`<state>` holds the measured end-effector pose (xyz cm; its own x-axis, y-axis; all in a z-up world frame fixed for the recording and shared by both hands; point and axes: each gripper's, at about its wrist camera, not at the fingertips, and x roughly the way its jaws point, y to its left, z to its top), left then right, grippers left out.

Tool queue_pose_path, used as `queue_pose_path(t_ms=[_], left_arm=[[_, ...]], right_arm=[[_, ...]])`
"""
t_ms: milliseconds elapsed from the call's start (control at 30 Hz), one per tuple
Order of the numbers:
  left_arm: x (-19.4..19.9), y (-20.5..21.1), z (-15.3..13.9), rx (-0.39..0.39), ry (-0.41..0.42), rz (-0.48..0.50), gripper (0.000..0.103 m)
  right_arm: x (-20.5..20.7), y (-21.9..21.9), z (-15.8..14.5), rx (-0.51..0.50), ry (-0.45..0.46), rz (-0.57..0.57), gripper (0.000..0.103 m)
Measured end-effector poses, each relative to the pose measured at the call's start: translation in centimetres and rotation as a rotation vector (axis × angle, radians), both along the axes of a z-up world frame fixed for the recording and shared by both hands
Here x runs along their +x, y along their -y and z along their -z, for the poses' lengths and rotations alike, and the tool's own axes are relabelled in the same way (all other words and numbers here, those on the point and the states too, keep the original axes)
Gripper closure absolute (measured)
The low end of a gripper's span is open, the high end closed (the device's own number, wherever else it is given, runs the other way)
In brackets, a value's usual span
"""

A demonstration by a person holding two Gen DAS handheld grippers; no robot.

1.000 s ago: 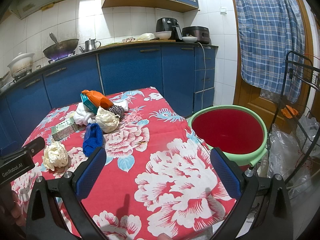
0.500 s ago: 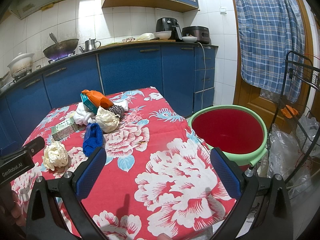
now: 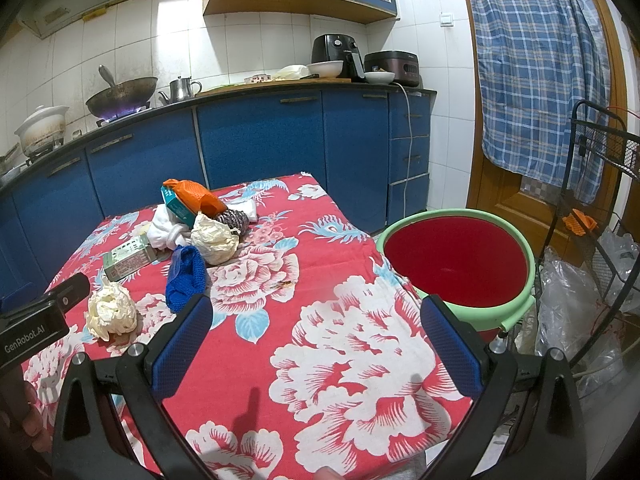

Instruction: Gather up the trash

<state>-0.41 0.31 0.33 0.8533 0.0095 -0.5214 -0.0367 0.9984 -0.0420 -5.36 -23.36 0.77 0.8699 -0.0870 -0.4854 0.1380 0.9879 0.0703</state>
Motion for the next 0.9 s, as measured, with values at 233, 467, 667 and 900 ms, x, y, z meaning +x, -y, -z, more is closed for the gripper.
queue_pose_path(t_ms=[233, 467, 667, 900], left_arm=[[0.0, 0.1, 0.1, 0.002, -0.004, 0.005, 0.0], [0.9, 0.7, 0.7, 0.017, -0.04, 0.041, 0.0], [1.9, 0.4, 0.9, 0.028, -0.061, 0.054, 0.002], [3.0, -0.4, 1.4, -0.014, -0.13, 0.076, 0.02]], right_arm=[[0.1, 0.1, -0.1, -0.001, 0.001, 0.001, 0.001], [0.3, 0.1, -0.1, 0.001, -0.001, 0.0, 0.001], [0.3, 0.5, 0.3, 0.007, -0.015, -0.004, 0.001], [1.6, 1.3, 0.1, 0.032, -0.037, -0.01, 0.001]])
